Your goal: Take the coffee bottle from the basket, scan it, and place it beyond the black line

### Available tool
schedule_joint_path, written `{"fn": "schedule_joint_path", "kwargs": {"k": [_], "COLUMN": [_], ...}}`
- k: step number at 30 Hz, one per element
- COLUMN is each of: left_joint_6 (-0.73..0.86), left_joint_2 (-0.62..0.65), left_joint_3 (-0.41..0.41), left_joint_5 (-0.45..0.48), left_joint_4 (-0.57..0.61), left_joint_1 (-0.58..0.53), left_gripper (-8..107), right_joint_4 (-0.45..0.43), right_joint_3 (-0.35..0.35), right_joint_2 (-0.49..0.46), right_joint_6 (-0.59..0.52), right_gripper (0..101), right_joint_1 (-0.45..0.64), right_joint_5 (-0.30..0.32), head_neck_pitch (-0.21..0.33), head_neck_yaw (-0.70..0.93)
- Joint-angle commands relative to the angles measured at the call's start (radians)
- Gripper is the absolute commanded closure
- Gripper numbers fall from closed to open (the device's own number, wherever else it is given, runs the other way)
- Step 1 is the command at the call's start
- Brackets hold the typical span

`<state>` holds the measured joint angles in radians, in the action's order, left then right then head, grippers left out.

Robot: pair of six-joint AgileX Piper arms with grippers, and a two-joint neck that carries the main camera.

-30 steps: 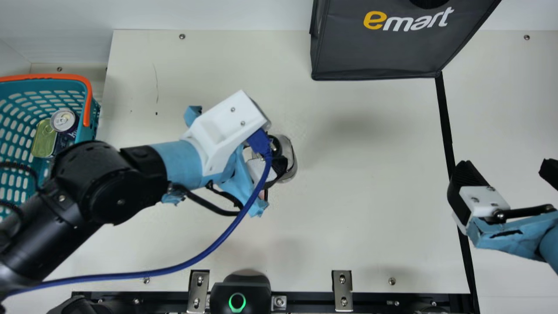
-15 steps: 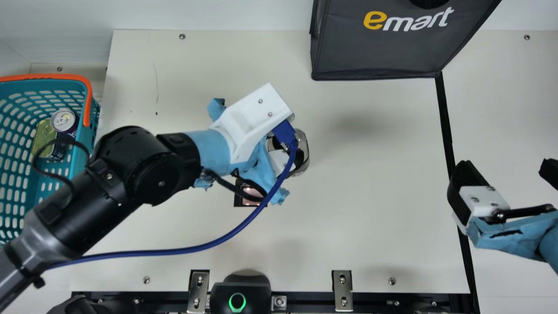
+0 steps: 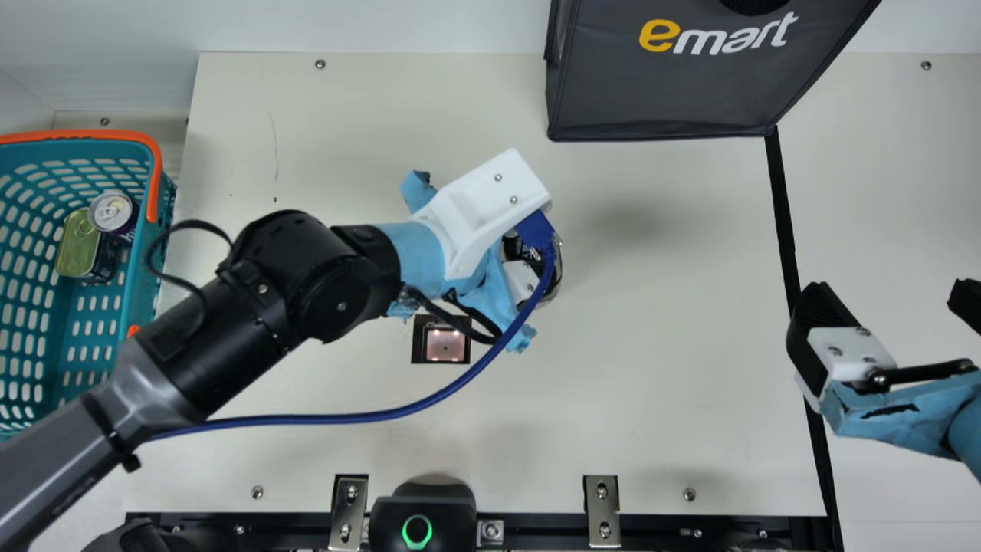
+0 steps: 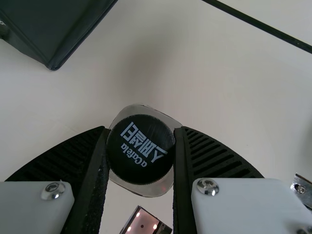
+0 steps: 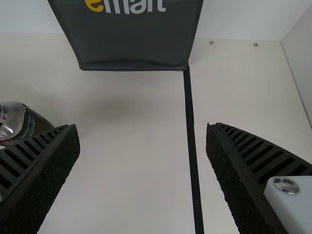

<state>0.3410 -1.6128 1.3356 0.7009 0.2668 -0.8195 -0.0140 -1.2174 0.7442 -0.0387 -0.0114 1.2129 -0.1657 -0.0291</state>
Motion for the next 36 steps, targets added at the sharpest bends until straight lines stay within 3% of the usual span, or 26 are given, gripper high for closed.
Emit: {"fn": "schedule_joint_path", "kwargs": {"k": [1, 26, 36], "left_joint_6": [-0.001, -0.001, -0.024], "left_joint_2": [-0.008, -0.098, -0.109], "left_joint_3": [0.003, 0.041, 0.061], "left_joint_5": [-0.004, -0.016, -0.009], "left_joint_4": [-0.004, -0.09, -0.109], "left_joint_1": [-0.004, -0.03, -0.036], "left_gripper": [89, 89, 55], "right_joint_4": [0.0, 0.0, 0.0], "right_joint_3": [0.0, 0.0, 0.0], "right_joint_2": [0.0, 0.0, 0.0], "right_joint_6": [0.0, 0.0, 0.0], "right_gripper": [10, 10, 10], "right_joint_1": [0.0, 0.0, 0.0], "right_joint_5": [0.0, 0.0, 0.0], "head_neck_pitch": [0.027, 0.027, 0.027], "head_neck_yaw": [0.002, 0.002, 0.002]}}
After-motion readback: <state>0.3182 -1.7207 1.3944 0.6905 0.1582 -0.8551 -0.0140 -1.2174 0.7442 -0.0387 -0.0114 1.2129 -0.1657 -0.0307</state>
